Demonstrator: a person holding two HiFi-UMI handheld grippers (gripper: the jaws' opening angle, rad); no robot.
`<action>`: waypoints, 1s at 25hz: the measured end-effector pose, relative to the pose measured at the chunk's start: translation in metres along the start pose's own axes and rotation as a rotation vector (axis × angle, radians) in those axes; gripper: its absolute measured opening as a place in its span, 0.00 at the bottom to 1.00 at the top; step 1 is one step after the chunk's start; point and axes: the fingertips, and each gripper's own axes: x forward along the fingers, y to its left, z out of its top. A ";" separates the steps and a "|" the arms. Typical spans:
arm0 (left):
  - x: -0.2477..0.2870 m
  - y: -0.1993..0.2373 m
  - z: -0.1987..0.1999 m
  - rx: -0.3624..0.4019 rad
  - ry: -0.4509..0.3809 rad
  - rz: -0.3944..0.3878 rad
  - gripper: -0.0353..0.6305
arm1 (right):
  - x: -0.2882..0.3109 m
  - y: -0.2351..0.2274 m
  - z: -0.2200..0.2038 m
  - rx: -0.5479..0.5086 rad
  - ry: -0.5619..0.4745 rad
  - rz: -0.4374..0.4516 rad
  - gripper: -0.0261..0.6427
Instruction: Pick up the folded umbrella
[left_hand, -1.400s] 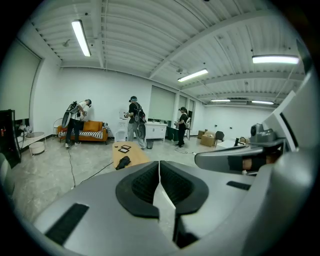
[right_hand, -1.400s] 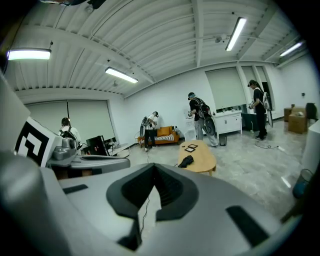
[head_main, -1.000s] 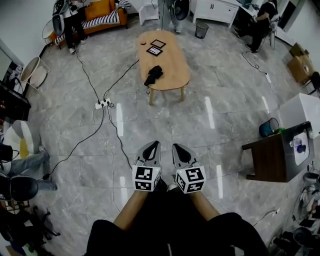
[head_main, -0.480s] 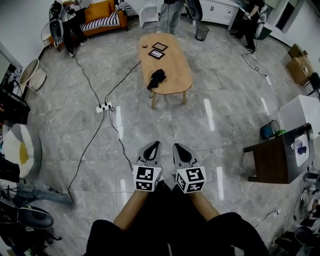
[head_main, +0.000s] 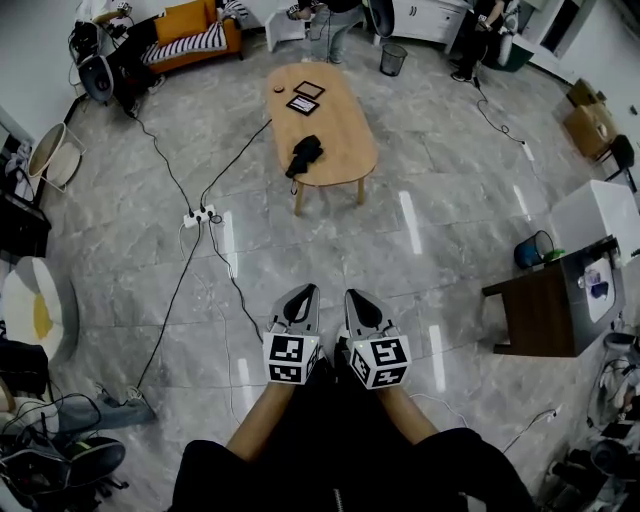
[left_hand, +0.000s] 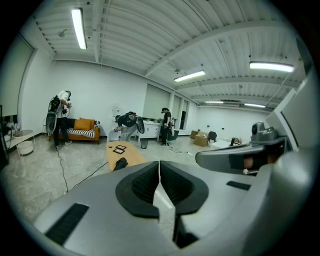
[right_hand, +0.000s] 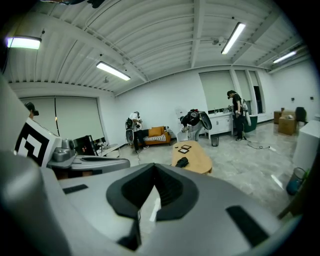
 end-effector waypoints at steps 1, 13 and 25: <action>0.003 -0.002 -0.001 0.000 0.005 -0.007 0.08 | 0.000 -0.003 -0.001 0.002 0.003 -0.006 0.06; 0.053 0.004 0.008 0.008 0.039 -0.025 0.08 | 0.040 -0.040 0.020 0.021 0.004 -0.015 0.06; 0.105 0.023 0.051 0.014 0.034 0.030 0.08 | 0.095 -0.074 0.071 0.017 -0.006 0.048 0.06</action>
